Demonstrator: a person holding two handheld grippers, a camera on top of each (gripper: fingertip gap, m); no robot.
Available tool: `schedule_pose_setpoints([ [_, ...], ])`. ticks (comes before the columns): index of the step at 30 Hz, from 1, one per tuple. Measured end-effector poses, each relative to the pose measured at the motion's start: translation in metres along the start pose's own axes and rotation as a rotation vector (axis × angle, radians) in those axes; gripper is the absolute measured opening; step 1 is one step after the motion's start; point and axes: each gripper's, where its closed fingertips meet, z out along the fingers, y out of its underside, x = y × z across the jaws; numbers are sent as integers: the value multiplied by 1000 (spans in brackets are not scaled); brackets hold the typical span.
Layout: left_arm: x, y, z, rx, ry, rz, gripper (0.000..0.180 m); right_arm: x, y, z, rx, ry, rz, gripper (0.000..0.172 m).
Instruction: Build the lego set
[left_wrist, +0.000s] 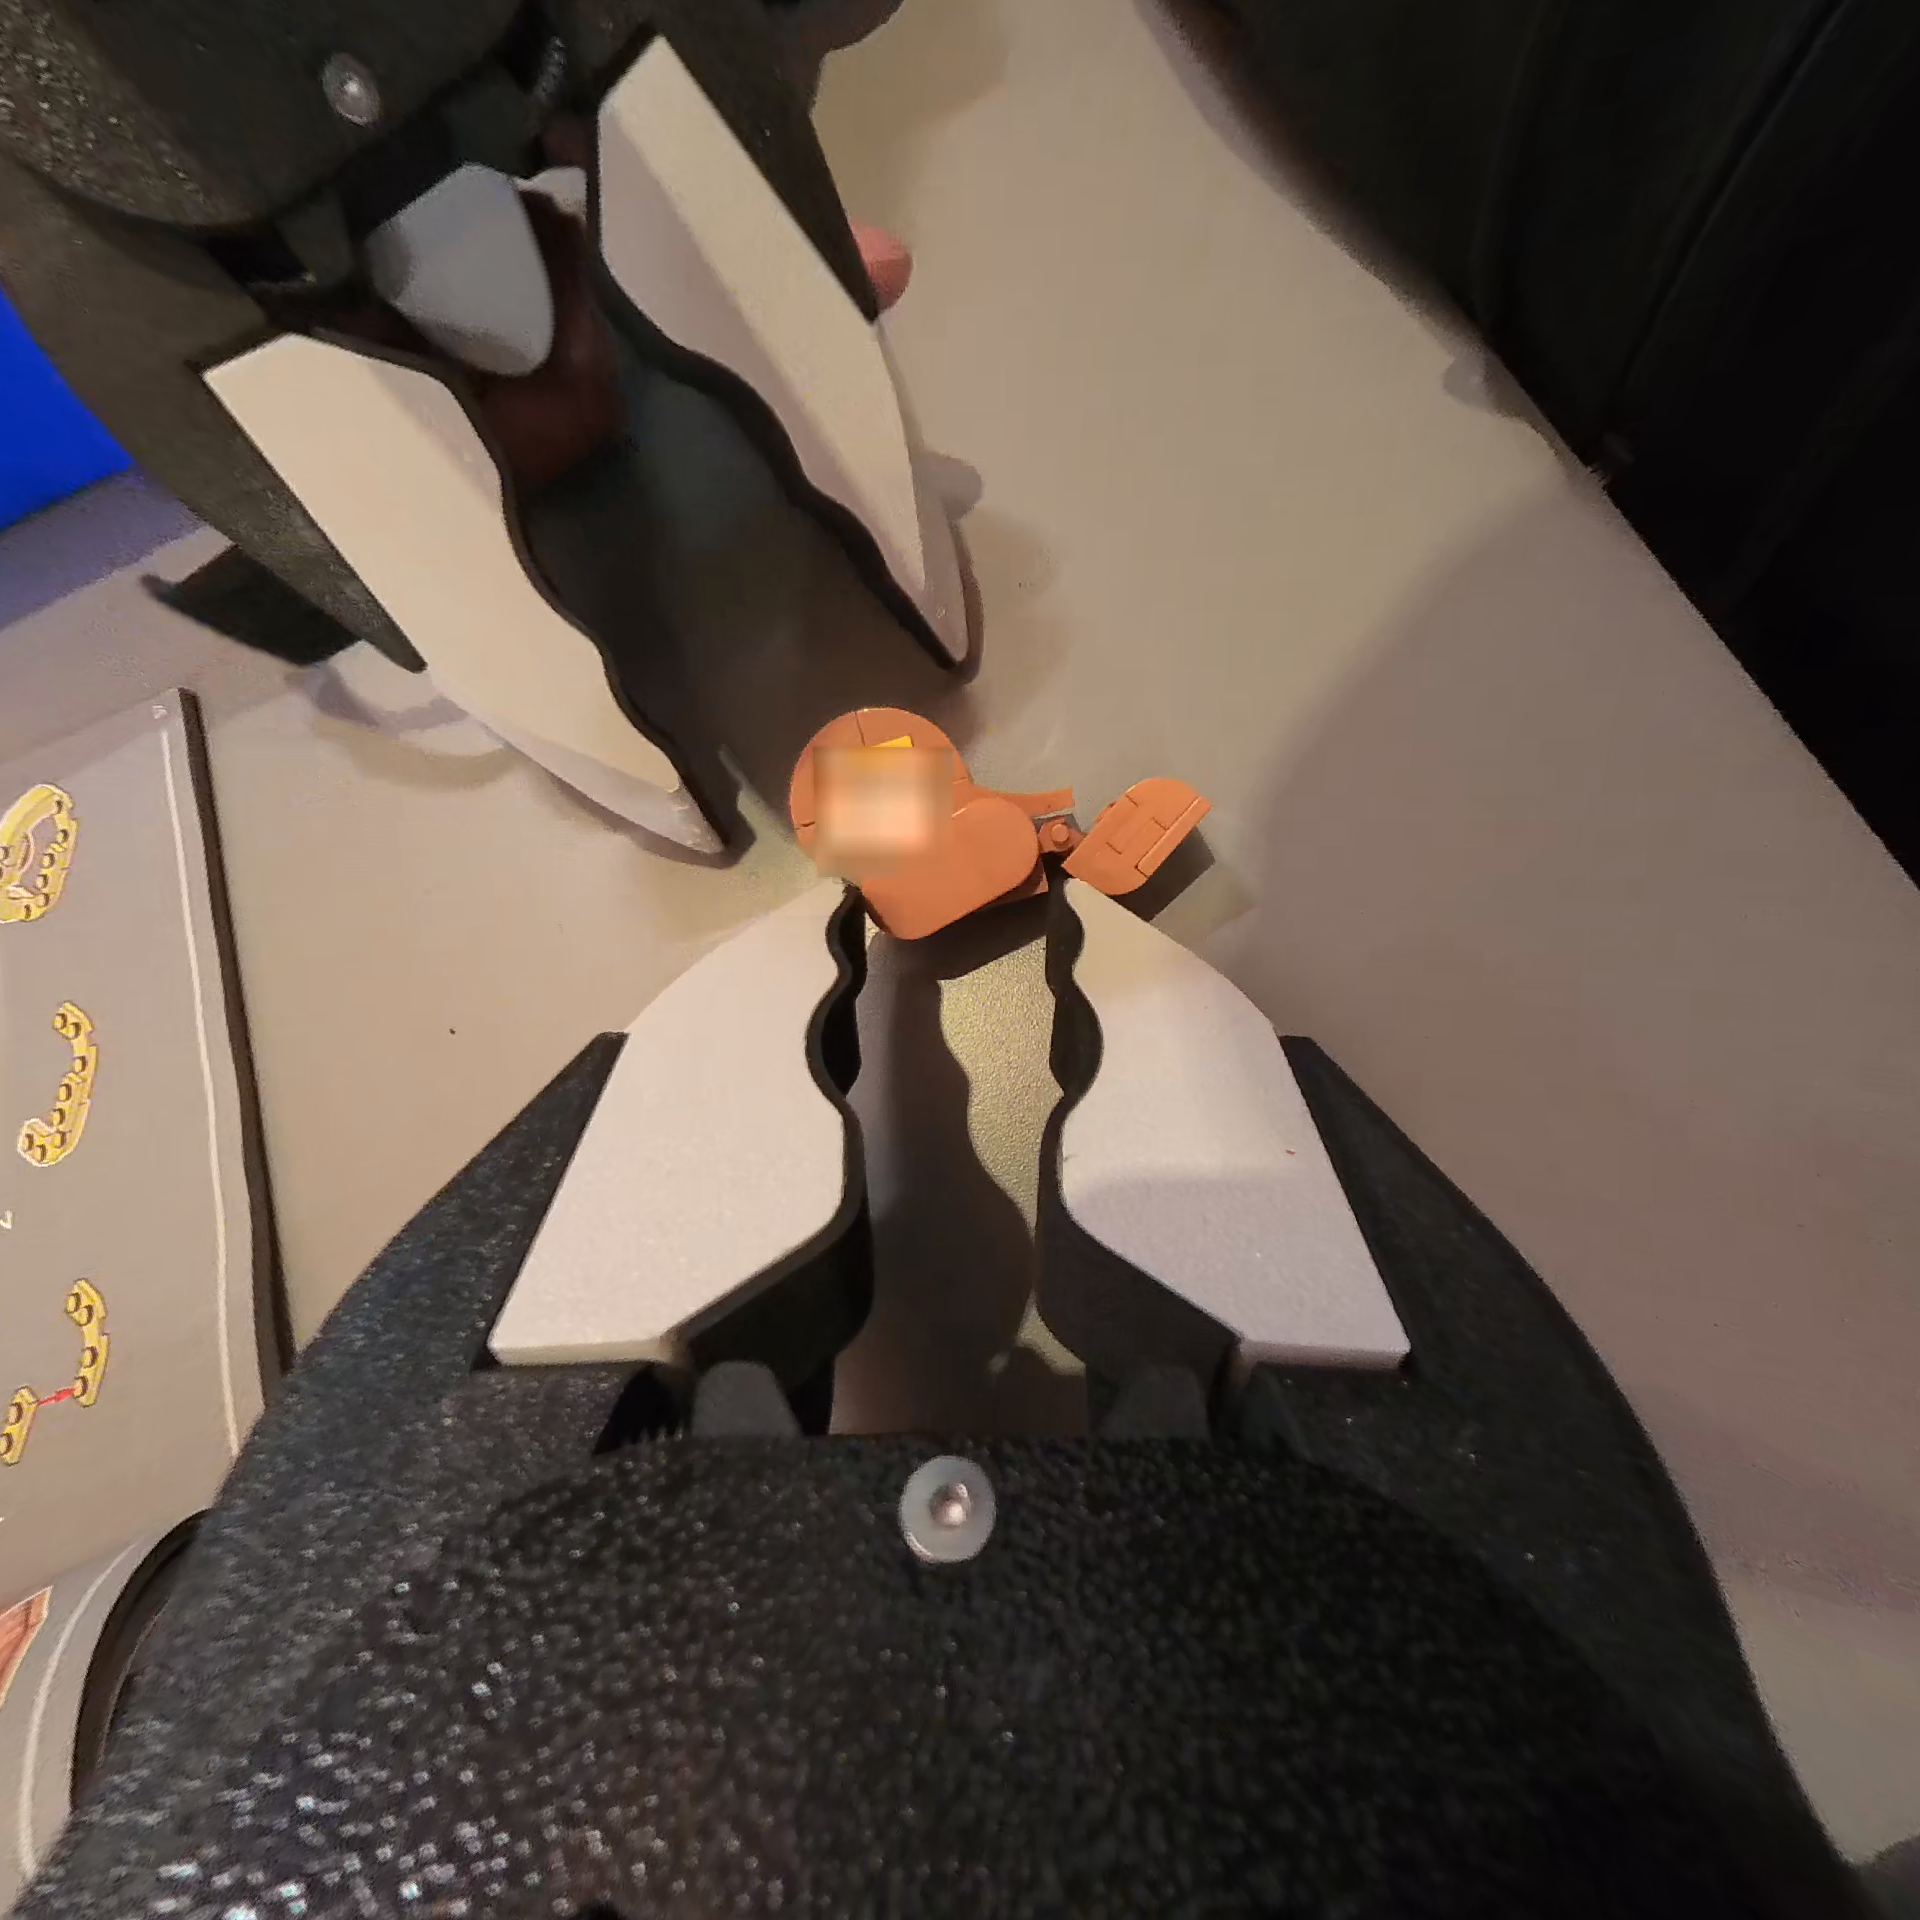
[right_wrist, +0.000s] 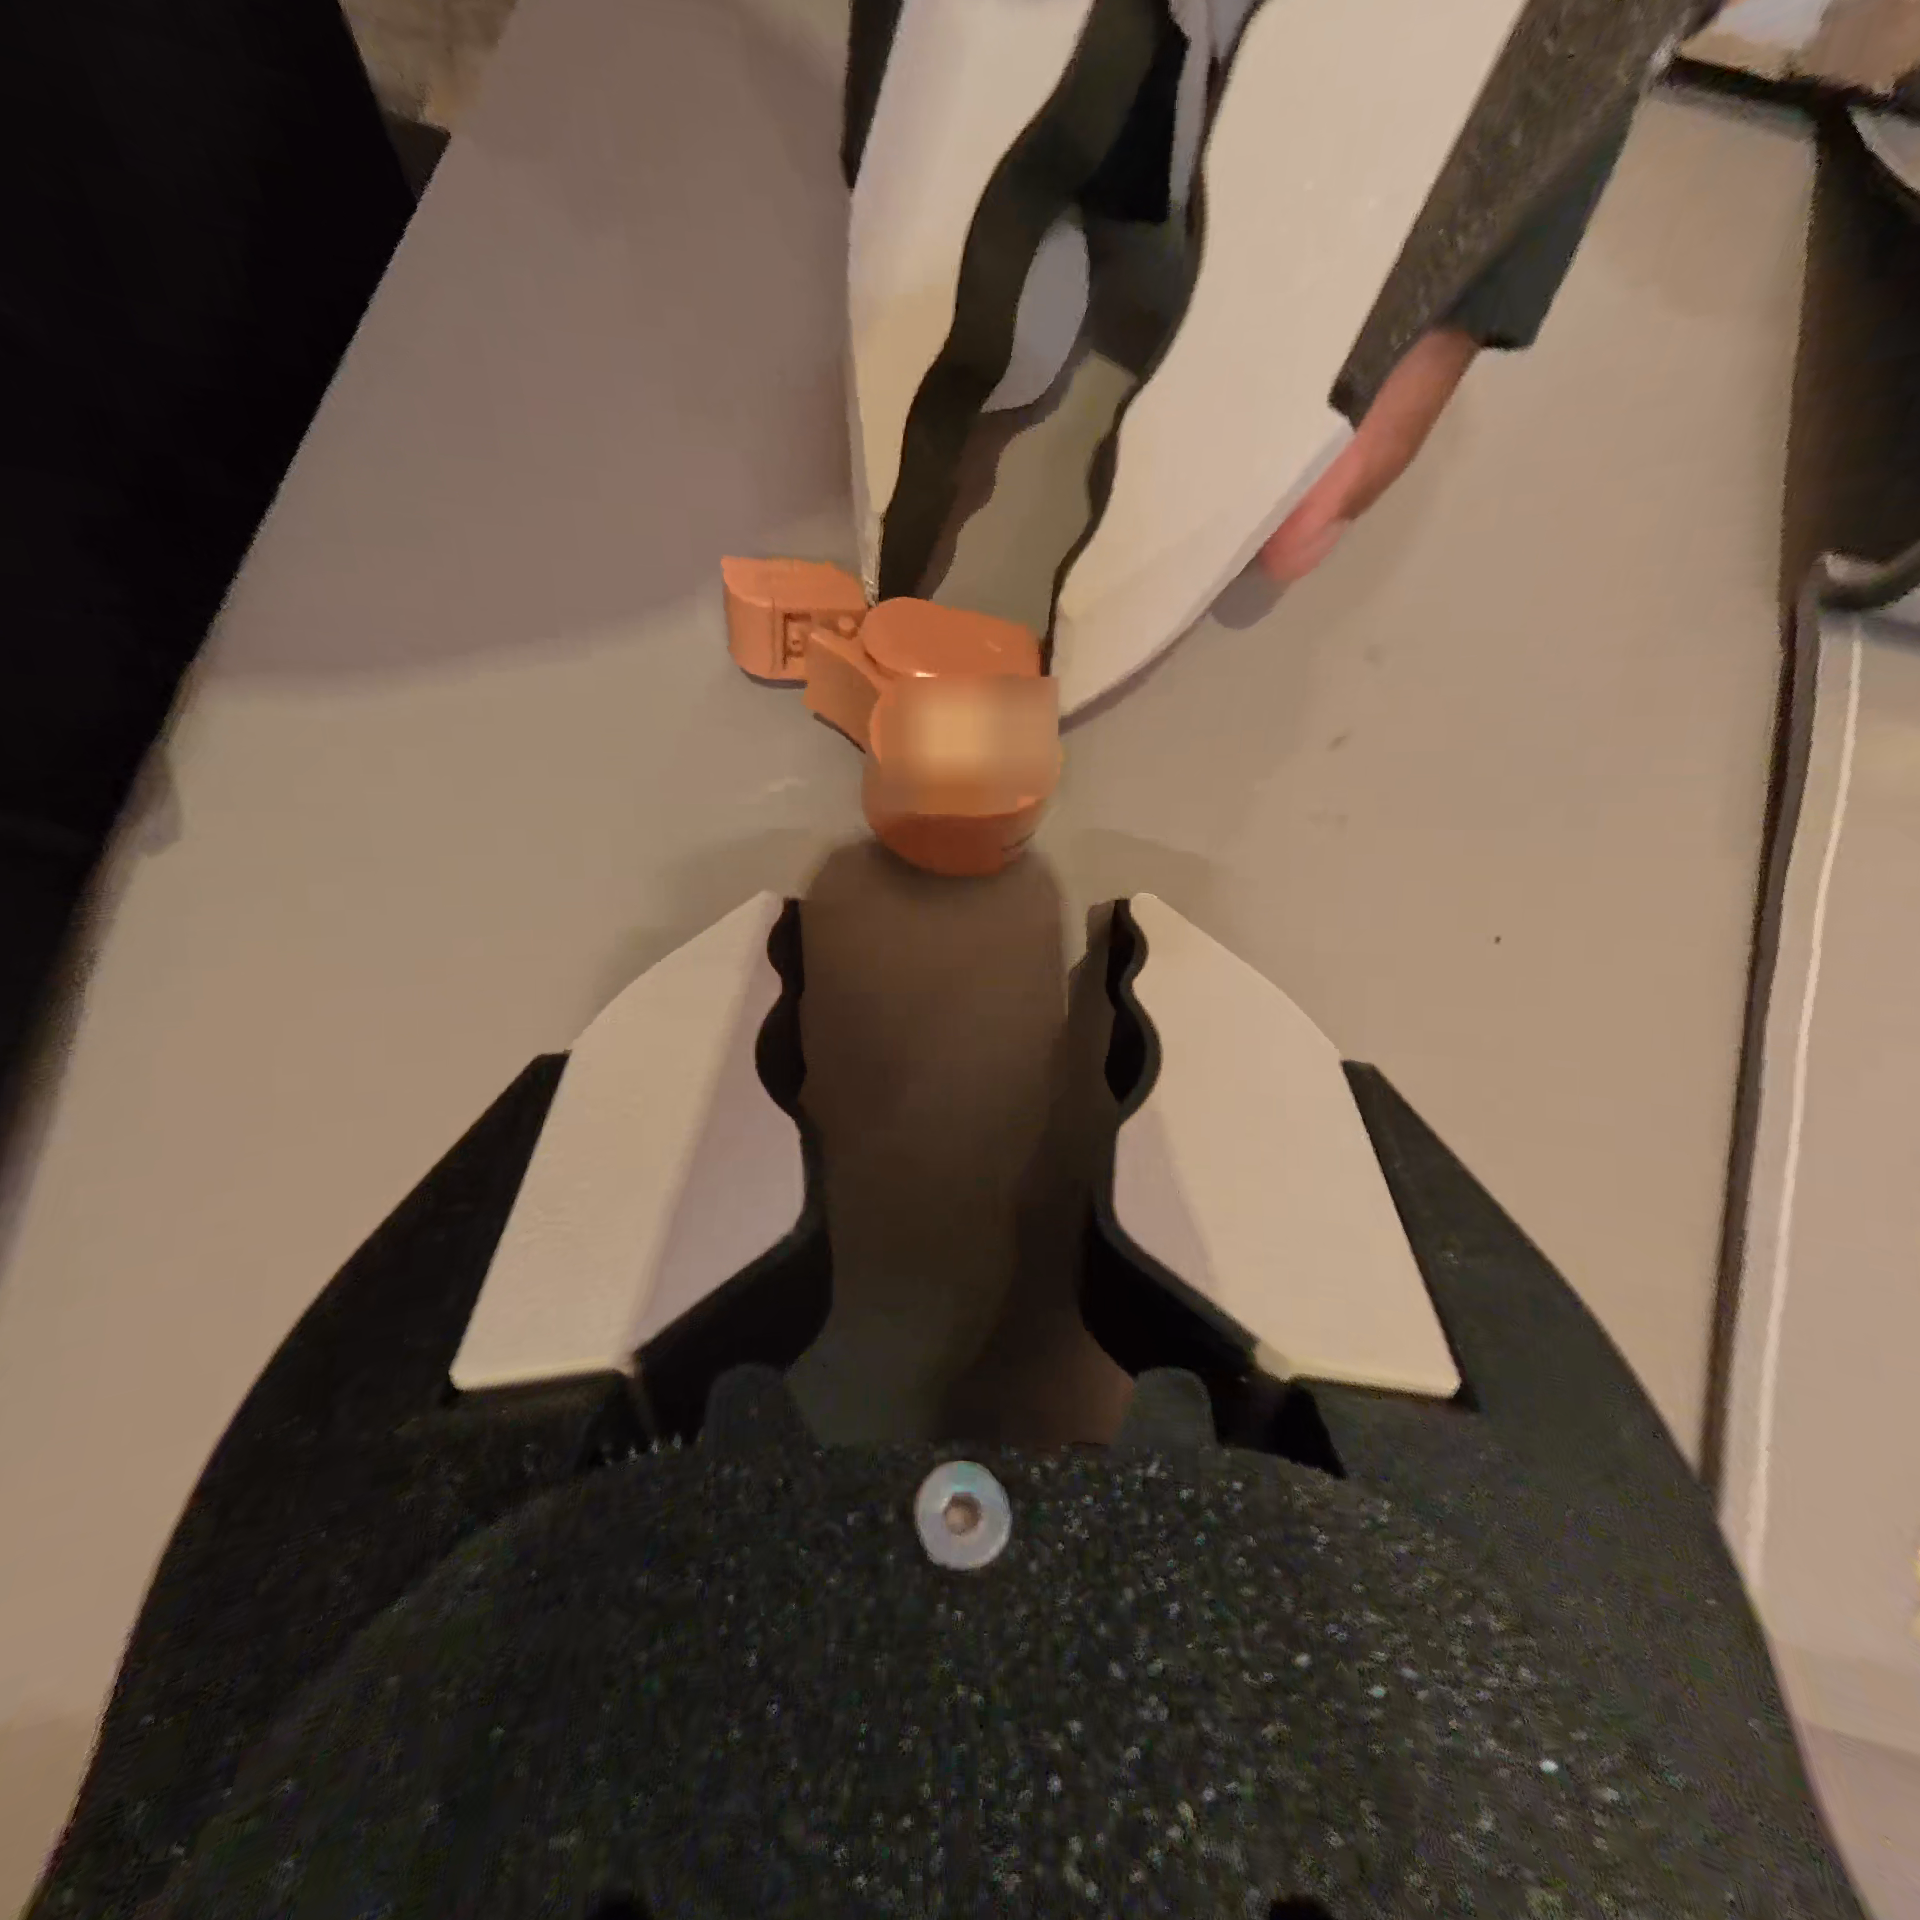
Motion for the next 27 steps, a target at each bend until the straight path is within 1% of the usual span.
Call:
schedule_pose_setpoints([
  [5,0,-1,1,1,-2,4,32,-2,-13,-4,88,21,186,55],
  [9,0,-1,2,3,-4,8,32,-1,-14,1,72,36,222,56],
  [10,-1,-2,2,3,-6,9,32,-1,-14,3,63,41,214,53],
  [12,-1,-2,3,3,-8,11,32,1,-13,4,51,63,203,41],
  [14,-2,-1,2,3,-13,10,32,-1,-14,5,53,50,187,32],
  [21,-6,-2,0,7,-37,-3,33,5,-10,1,56,61,81,32],
  [27,-8,3,1,-18,-48,-14,32,0,-7,-2,58,-4,-129,31],
])
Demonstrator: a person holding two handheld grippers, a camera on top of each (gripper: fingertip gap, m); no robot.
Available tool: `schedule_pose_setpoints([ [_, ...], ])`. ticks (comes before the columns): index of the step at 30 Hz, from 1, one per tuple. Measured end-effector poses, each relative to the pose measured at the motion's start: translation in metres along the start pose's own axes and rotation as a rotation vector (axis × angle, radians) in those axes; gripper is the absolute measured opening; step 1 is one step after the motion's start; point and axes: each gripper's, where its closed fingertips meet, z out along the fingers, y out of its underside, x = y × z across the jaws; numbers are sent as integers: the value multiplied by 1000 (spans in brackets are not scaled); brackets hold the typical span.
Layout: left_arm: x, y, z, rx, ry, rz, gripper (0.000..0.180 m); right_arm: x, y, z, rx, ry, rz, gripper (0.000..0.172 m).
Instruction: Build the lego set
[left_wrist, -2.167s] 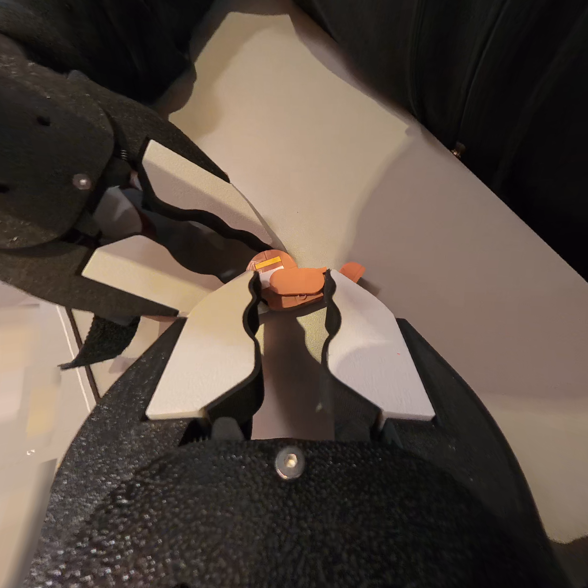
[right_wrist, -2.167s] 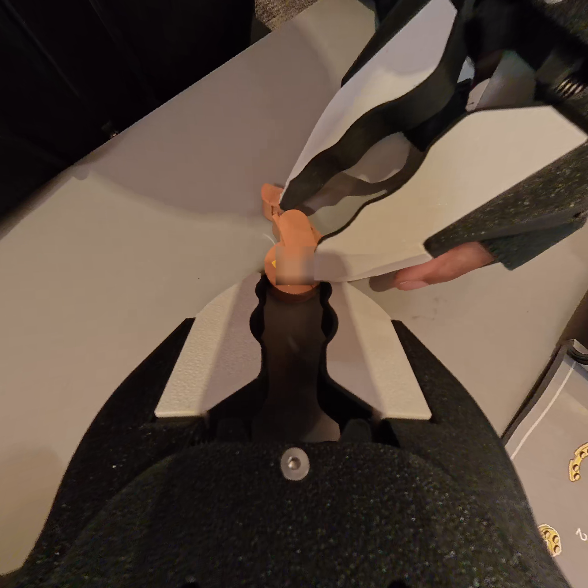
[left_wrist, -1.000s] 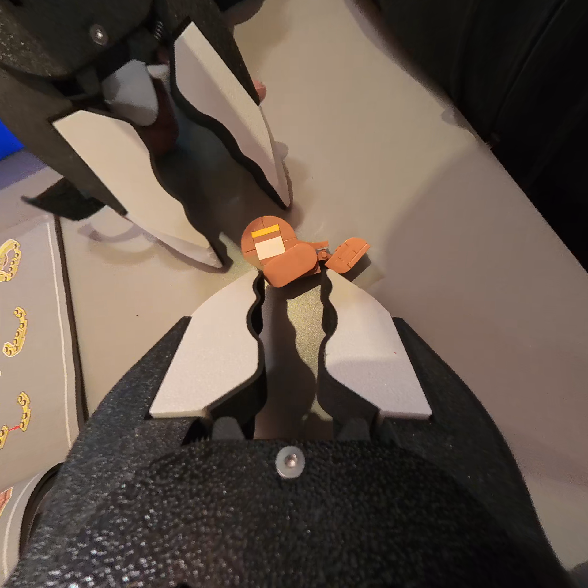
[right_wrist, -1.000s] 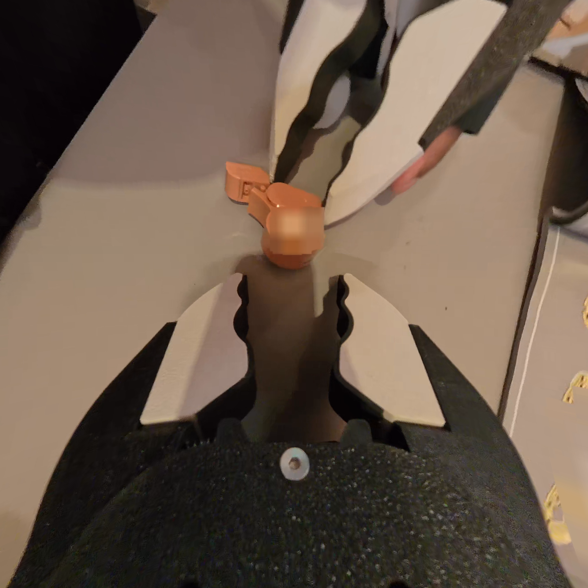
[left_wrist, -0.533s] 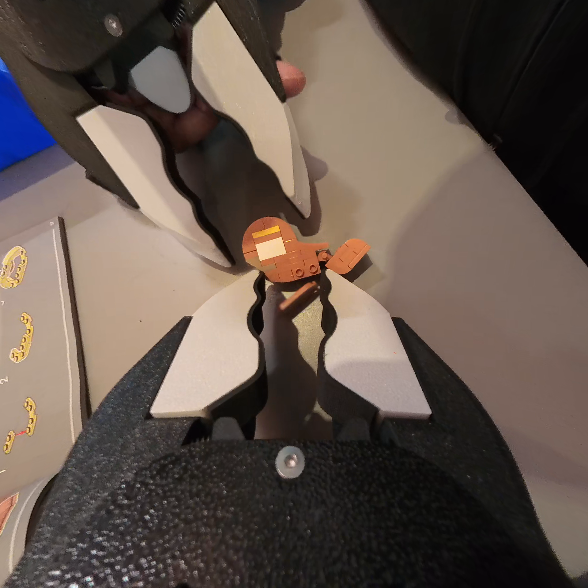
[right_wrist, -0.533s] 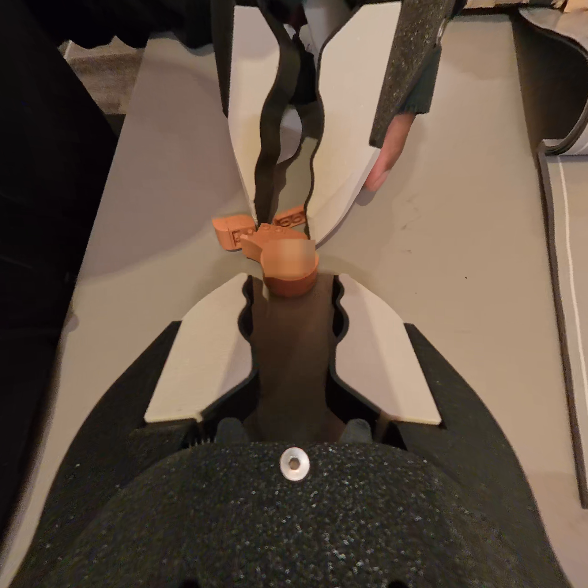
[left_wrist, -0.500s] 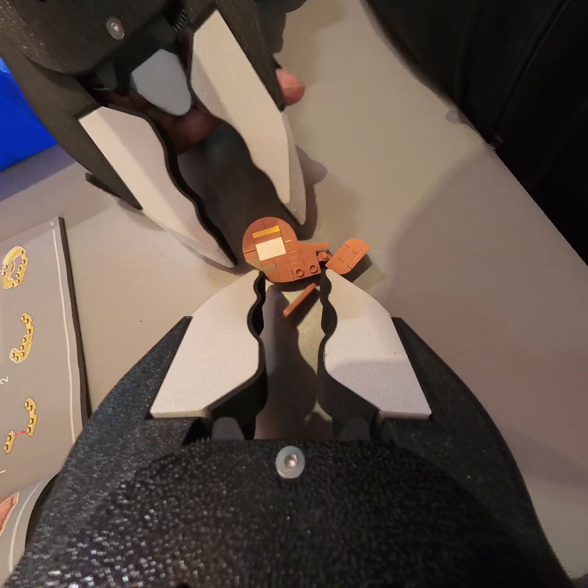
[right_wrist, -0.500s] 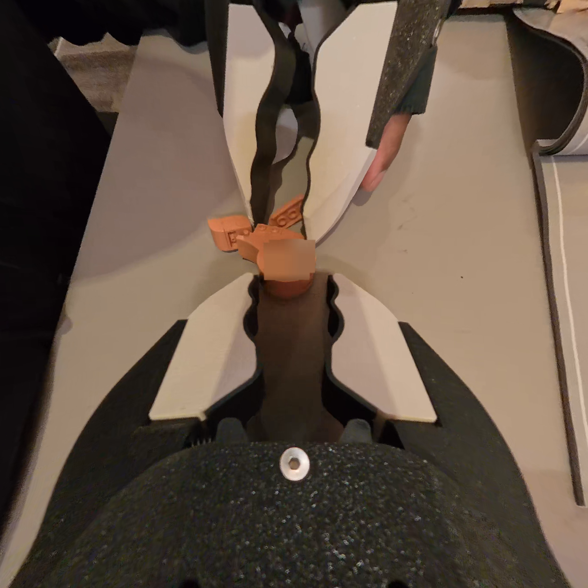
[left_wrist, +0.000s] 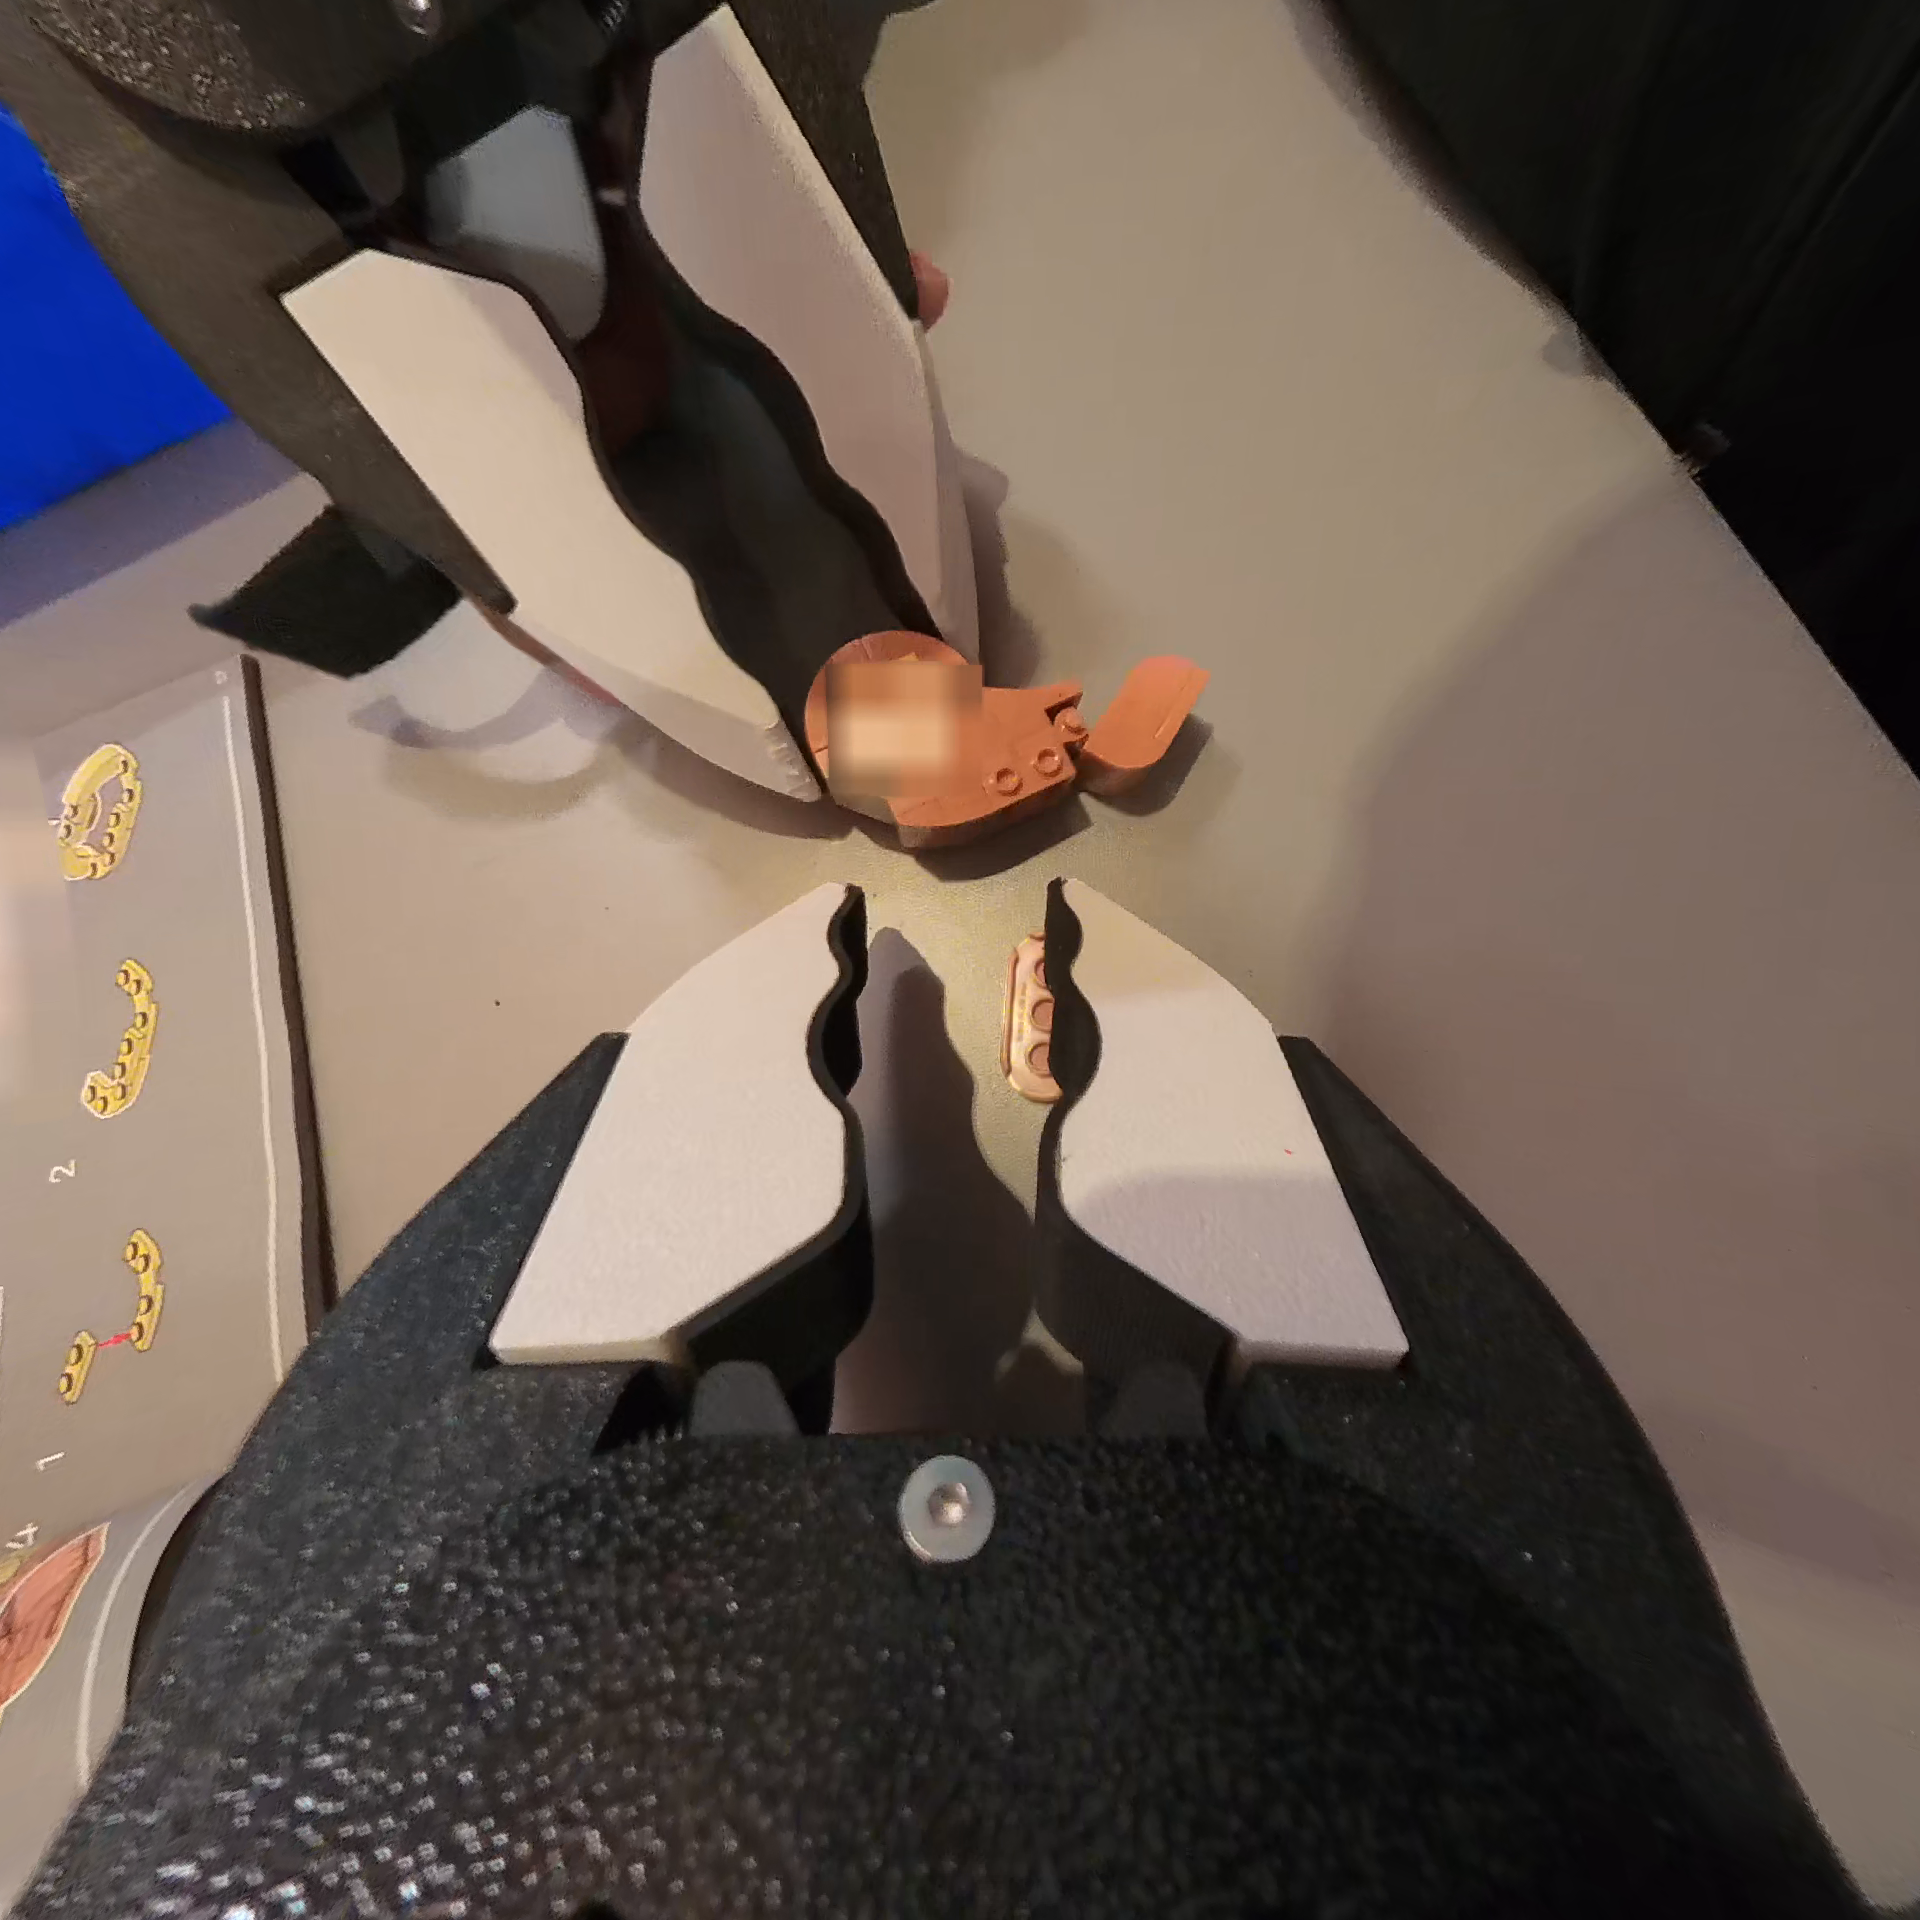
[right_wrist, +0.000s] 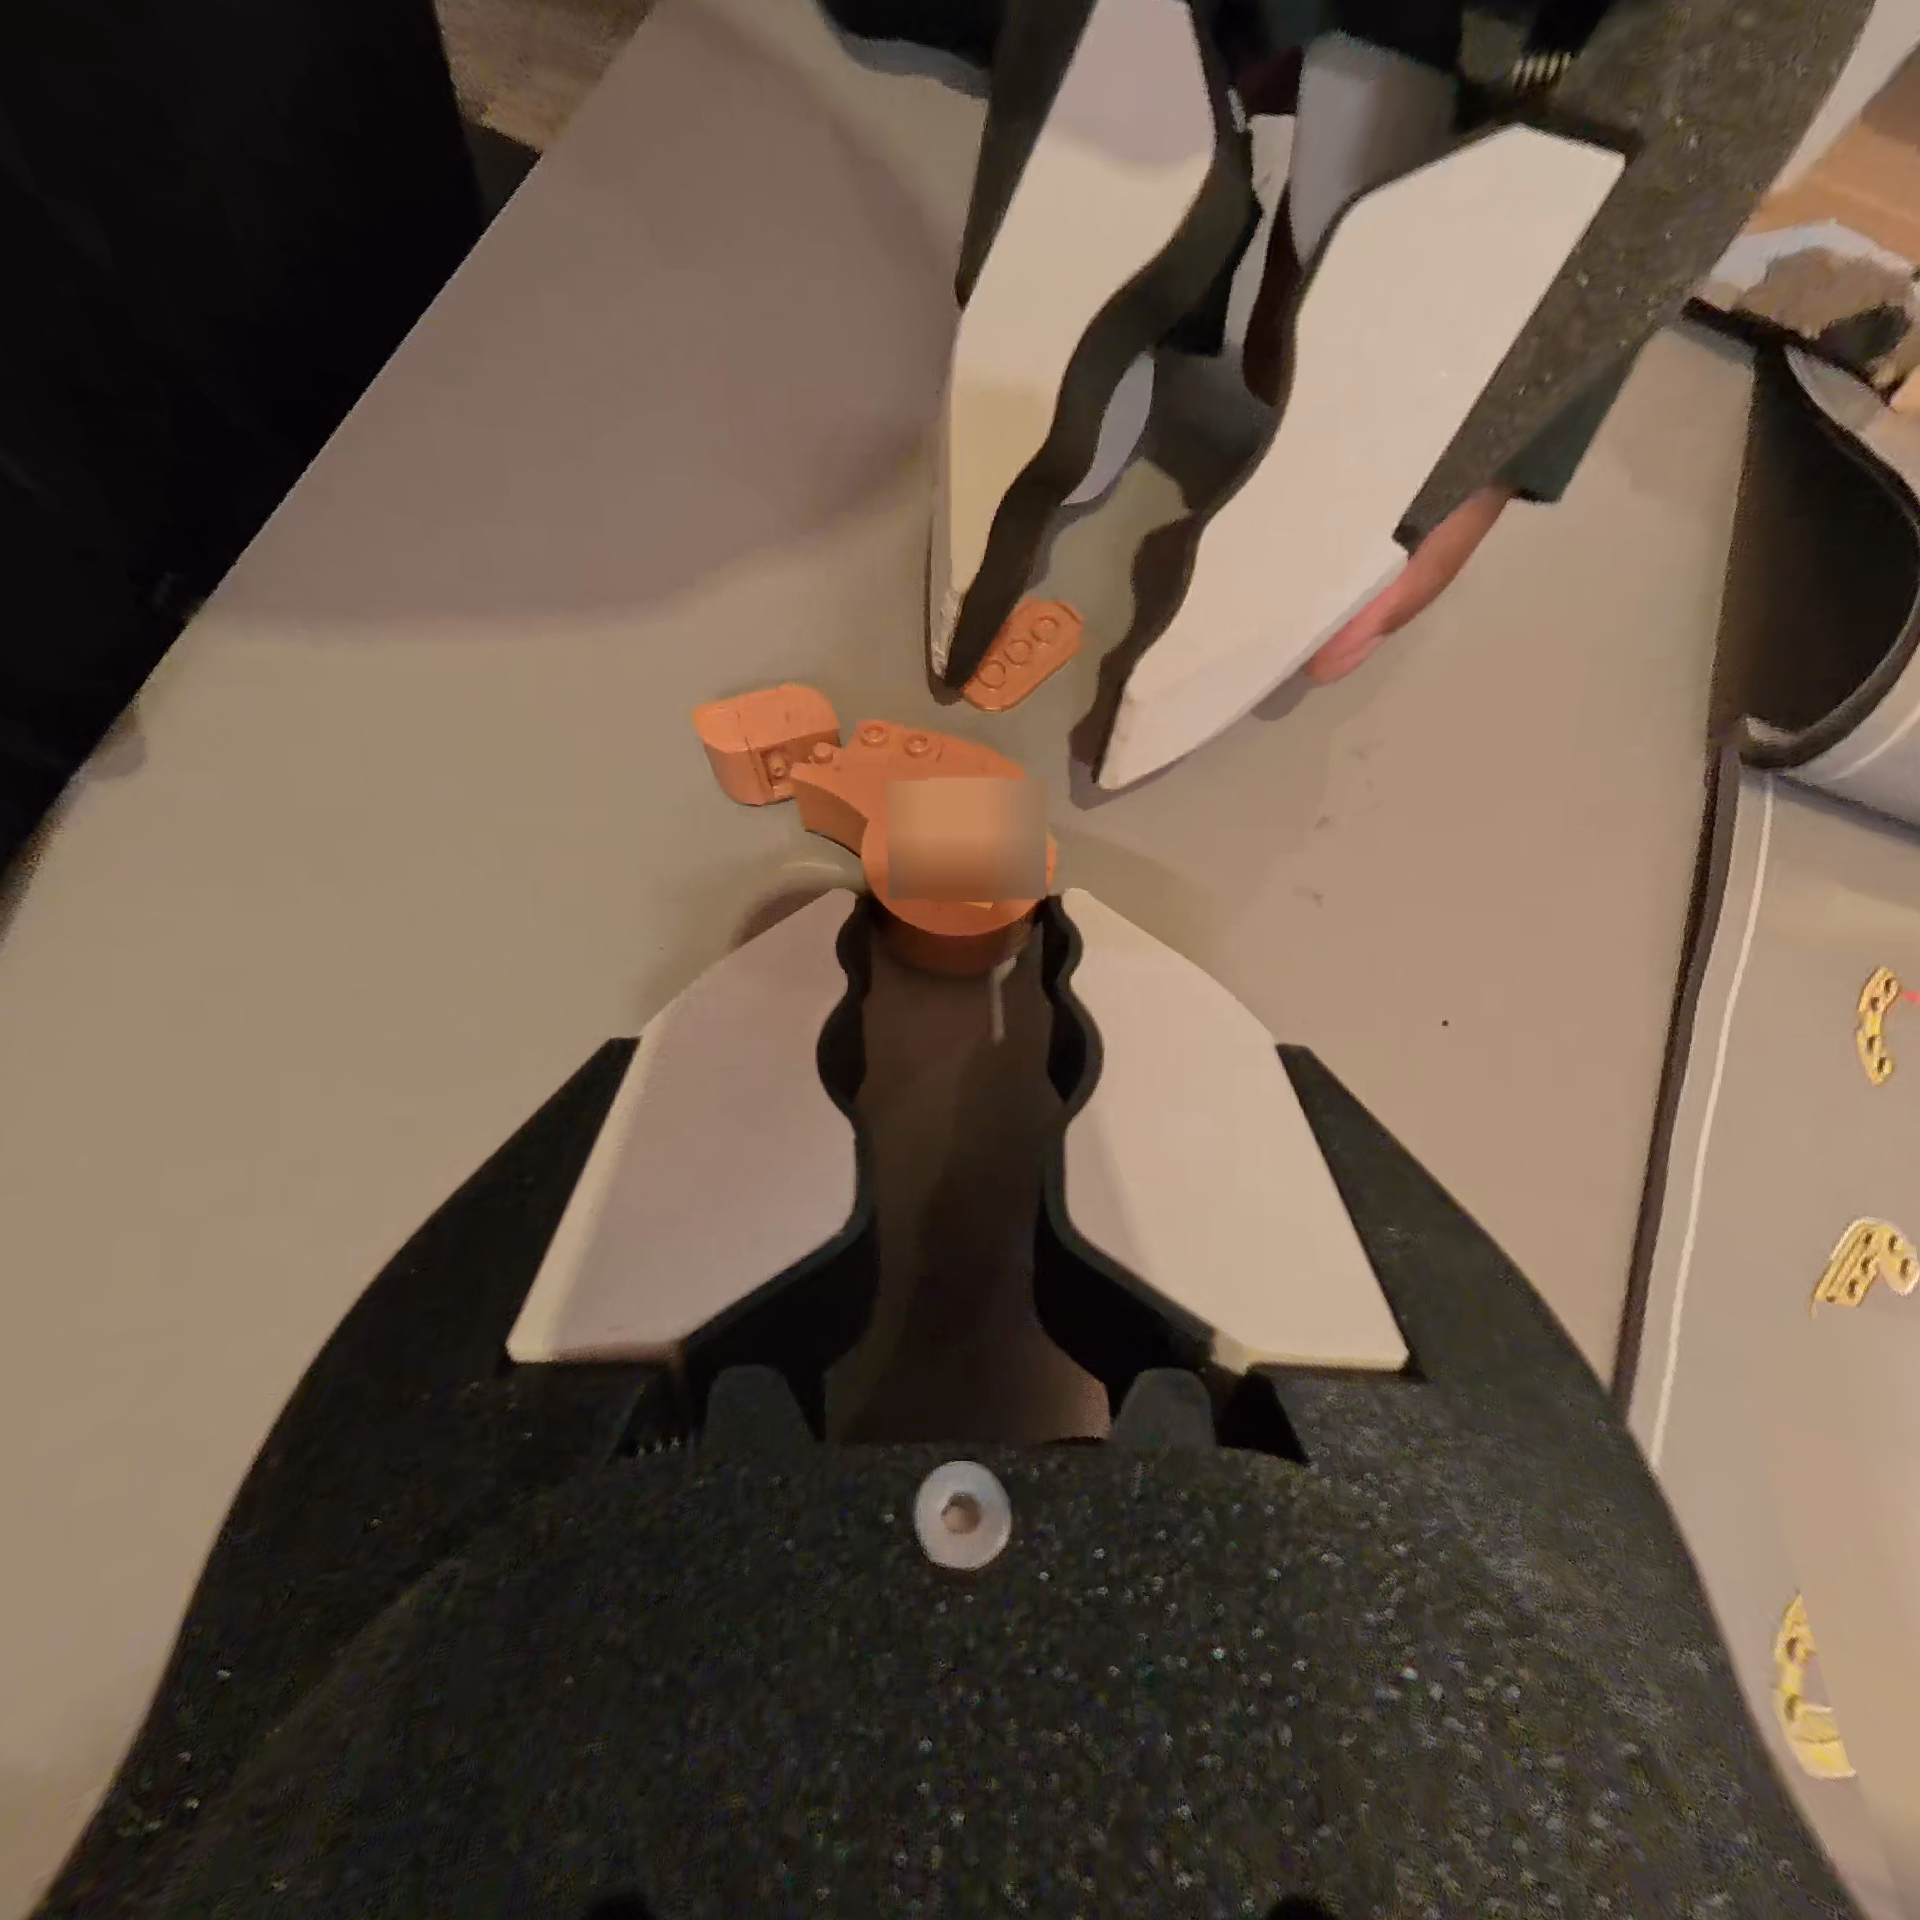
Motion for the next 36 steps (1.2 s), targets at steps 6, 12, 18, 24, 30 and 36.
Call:
schedule_pose_setpoints([
  [6,5,-6,9,-9,10,25,27,2,1,0,-2,19,-105,31],
  [12,3,-8,10,-7,-5,32,23,7,7,-4,-41,70,-98,40],
  [18,6,-6,14,-22,5,39,23,-2,15,-12,-65,79,-62,44],
  [24,4,-6,12,-20,-6,32,22,-6,22,-19,-93,139,127,42],
  [30,8,-6,13,-16,-4,24,21,-23,8,-23,31,165,192,24],
  [36,12,-8,15,-30,-10,39,18,-27,5,-11,-15,145,108,23],
])
